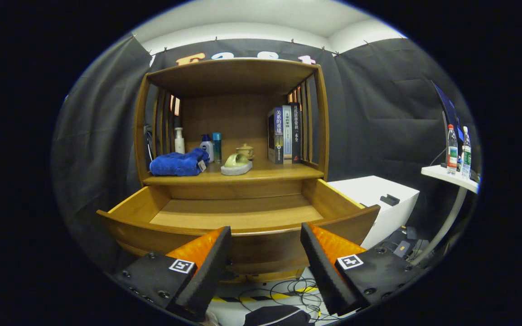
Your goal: Pull open the drawer, take out the items inside it, and place them on the countertop above the cabinet.
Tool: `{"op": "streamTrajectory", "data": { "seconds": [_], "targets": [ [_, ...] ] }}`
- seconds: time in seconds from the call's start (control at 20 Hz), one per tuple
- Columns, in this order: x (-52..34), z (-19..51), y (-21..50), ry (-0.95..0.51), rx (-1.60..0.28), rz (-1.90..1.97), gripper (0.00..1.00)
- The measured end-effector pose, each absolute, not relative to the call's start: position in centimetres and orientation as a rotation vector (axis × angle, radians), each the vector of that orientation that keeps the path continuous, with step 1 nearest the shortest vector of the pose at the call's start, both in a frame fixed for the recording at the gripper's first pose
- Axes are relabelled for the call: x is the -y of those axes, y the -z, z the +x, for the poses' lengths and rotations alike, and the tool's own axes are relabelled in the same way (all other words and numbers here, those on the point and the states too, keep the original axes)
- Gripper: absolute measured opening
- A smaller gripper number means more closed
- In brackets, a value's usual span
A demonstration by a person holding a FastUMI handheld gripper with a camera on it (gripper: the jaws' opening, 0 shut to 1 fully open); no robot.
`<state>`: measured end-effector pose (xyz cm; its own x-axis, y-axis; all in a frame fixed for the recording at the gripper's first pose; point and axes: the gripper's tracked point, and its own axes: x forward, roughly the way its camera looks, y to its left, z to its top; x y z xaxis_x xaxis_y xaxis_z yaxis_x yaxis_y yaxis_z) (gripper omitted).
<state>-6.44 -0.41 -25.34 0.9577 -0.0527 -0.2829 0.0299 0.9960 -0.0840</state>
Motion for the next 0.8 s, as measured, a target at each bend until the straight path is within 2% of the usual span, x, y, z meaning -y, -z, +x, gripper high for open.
{"op": "streamTrajectory", "data": {
  "seconds": [0.5, 0.8],
  "targets": [
    [-0.6, -5.5, 27.4, 0.008, -0.316, -0.077, 0.96],
    [-0.2, -4.4, 27.2, 0.038, -0.313, -0.048, 0.96]
  ]
}}
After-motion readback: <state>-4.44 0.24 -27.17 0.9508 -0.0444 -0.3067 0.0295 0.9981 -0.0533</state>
